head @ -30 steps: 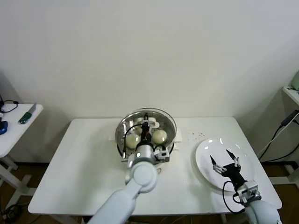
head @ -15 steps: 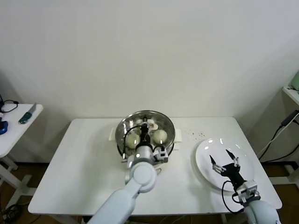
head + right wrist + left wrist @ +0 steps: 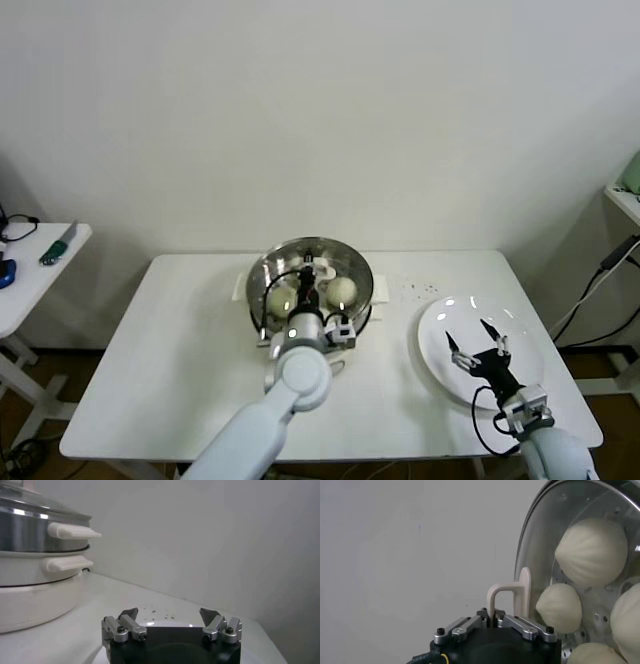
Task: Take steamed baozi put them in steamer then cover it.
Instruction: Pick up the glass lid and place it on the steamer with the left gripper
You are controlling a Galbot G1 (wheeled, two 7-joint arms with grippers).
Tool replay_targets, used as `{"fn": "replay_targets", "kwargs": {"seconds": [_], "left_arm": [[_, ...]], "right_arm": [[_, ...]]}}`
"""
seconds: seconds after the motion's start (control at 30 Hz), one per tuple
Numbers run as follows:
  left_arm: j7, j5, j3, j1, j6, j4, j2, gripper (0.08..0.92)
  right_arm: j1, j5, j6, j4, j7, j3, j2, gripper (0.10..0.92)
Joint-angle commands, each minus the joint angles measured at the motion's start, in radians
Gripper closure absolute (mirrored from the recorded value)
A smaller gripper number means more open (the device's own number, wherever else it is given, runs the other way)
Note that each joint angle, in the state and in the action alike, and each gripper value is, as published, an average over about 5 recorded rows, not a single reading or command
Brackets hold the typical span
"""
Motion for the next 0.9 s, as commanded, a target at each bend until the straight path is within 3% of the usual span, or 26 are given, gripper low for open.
{"fn": "replay_targets", "kwargs": {"seconds": [0.03,0.53,0.63,0.9], "left_arm": [[-0.005,-0.013,0.009,0.000,0.050,-0.001,0.008,0.850],[0.001,-0.027,0.016,0.010,0.050,-0.034,0.017,0.846],[0.007,-0.037,0.018,0.016,0.050,-0.077,0.034,0.797],[0.019,-0.070,-0.003,0.081,0.050,-0.228,0.106,0.568]], "right_arm": [[0.001,-0.002,0.000,-0.002,-0.001,0.001,0.002,0.203],[0.003,-0.001,-0.002,-0.001,-0.003,0.005,0.005,0.203],[0.004,-0.001,-0.004,-0.001,-0.004,0.005,0.006,0.203],[0.013,0.005,-0.024,0.000,-0.003,0.003,0.004,0.203]]}}
